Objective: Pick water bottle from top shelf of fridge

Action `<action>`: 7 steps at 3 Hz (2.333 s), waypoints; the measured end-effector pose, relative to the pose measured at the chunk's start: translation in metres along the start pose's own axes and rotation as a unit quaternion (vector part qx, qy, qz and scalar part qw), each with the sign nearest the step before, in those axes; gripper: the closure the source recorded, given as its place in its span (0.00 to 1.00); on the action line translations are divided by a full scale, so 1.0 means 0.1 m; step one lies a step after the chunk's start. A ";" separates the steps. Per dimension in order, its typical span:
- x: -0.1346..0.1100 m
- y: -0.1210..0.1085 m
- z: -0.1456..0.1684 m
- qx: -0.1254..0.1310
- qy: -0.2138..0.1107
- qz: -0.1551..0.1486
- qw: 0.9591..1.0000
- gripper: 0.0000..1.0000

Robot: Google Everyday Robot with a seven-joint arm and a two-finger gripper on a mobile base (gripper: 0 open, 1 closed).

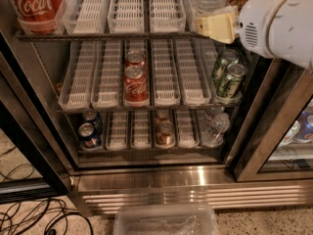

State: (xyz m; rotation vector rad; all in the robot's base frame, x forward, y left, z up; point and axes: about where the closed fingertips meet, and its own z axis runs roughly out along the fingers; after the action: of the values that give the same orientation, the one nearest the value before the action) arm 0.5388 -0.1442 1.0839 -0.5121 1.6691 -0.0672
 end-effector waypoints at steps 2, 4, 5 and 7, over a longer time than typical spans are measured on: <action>0.00 0.00 0.00 0.000 0.000 0.000 1.000 0.19; -0.04 -0.01 -0.03 0.005 -0.005 0.000 1.000 0.13; -0.02 -0.03 -0.03 0.014 -0.013 -0.001 1.000 0.15; 0.05 -0.03 0.05 0.019 -0.027 0.019 0.999 0.25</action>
Offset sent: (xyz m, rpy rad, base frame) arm 0.0000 0.0000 0.0000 0.0001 -0.0001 -0.0001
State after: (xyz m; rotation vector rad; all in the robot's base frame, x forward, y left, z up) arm 0.5442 -0.1475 1.0790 -0.4500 1.6216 -0.0573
